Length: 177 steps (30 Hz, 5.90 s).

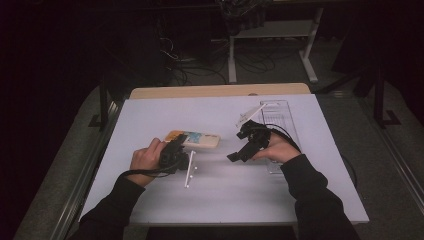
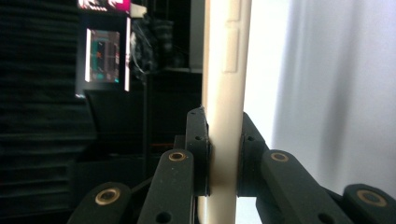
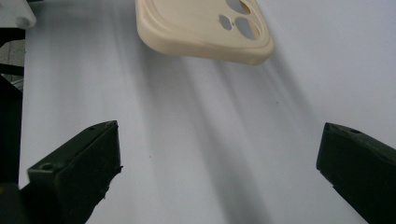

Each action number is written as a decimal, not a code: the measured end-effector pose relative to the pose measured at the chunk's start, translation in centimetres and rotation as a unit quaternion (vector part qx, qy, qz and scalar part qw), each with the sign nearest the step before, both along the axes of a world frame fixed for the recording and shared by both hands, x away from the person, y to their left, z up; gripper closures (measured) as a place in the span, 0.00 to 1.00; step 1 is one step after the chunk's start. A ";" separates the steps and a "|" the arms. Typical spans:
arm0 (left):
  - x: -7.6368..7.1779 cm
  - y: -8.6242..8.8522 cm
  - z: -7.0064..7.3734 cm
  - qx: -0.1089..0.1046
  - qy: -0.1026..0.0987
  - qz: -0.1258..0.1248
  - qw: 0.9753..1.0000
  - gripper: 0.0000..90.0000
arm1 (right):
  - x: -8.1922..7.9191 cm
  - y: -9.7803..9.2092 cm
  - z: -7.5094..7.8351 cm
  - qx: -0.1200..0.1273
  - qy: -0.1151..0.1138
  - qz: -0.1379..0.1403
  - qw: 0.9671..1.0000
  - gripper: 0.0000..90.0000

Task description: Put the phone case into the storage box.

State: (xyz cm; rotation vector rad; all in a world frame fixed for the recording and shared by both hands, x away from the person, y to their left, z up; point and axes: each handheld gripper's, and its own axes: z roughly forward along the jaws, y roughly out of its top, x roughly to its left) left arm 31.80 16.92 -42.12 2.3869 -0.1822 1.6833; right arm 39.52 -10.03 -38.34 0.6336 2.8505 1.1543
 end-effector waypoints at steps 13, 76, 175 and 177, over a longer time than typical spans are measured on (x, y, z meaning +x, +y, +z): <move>0.8 0.4 0.6 -0.068 0.065 0.026 0.995 0.88 | 0.0 -0.1 0.0 -0.001 -0.003 -0.002 1.000 0.00; 4.0 3.4 3.7 -0.481 0.396 0.104 0.775 0.88 | 0.1 -0.1 0.0 -0.005 -0.002 -0.010 1.000 0.00; 1.7 -4.3 2.7 -0.497 0.323 0.118 0.796 0.88 | 2.6 3.6 -0.4 0.219 0.091 -0.141 0.961 0.00; 1.7 -4.4 2.7 -0.495 0.320 0.115 0.799 0.88 | 2.6 3.6 -0.4 0.220 0.092 -0.143 0.961 0.00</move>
